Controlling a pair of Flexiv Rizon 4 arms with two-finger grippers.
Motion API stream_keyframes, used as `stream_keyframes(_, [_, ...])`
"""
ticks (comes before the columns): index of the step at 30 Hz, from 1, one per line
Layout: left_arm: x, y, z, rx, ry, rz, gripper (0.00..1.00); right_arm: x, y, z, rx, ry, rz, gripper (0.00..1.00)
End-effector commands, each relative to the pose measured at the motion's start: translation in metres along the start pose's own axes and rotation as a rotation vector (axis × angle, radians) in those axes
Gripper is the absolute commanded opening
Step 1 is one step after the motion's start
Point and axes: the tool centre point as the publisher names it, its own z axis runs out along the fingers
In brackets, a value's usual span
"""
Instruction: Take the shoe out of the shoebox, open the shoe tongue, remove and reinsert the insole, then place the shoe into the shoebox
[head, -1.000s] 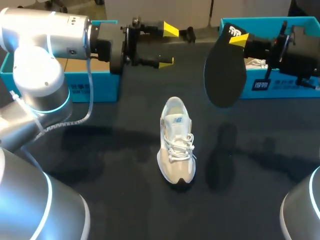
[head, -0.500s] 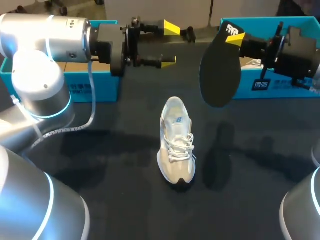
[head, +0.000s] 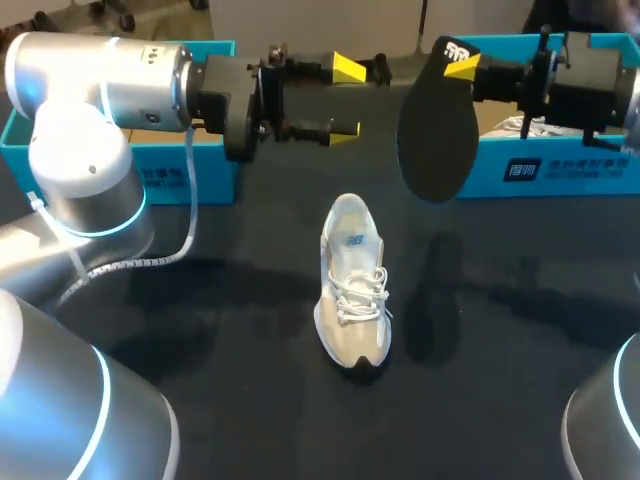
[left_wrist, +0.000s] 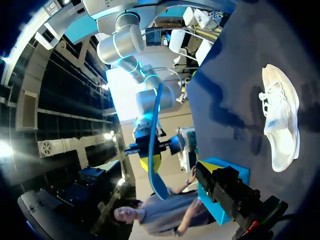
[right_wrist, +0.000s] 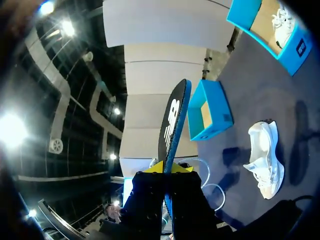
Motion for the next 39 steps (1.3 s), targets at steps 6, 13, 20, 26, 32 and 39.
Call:
stream_keyframes(6, [0.013, 0.0, 0.011, -0.042, -0.02, 0.007, 1.0, 0.001, 0.006, 0.03, 0.036, -0.114, 0.0, 0.0])
stream_keyframes(13, [0.016, -0.001, 0.015, -0.045, -0.036, 0.005, 1.0, -0.008, 0.003, 0.045, 0.095, -0.094, -0.06, 0.0])
stream_keyframes(20, [0.017, 0.002, 0.018, -0.054, -0.046, 0.009, 1.0, -0.017, -0.002, 0.053, 0.139, -0.107, -0.046, 0.0])
stream_keyframes(26, [0.016, -0.001, 0.022, -0.038, -0.053, 0.014, 1.0, -0.024, -0.001, 0.06, 0.153, -0.098, -0.037, 0.0])
stream_keyframes(32, [0.021, 0.0, 0.021, -0.046, -0.057, 0.008, 0.9, -0.023, 0.003, 0.064, 0.171, -0.1, -0.031, 0.0])
stream_keyframes(39, [0.022, 0.004, 0.026, -0.064, -0.072, 0.003, 0.53, -0.024, 0.003, 0.07, 0.182, -0.094, -0.028, 0.0])
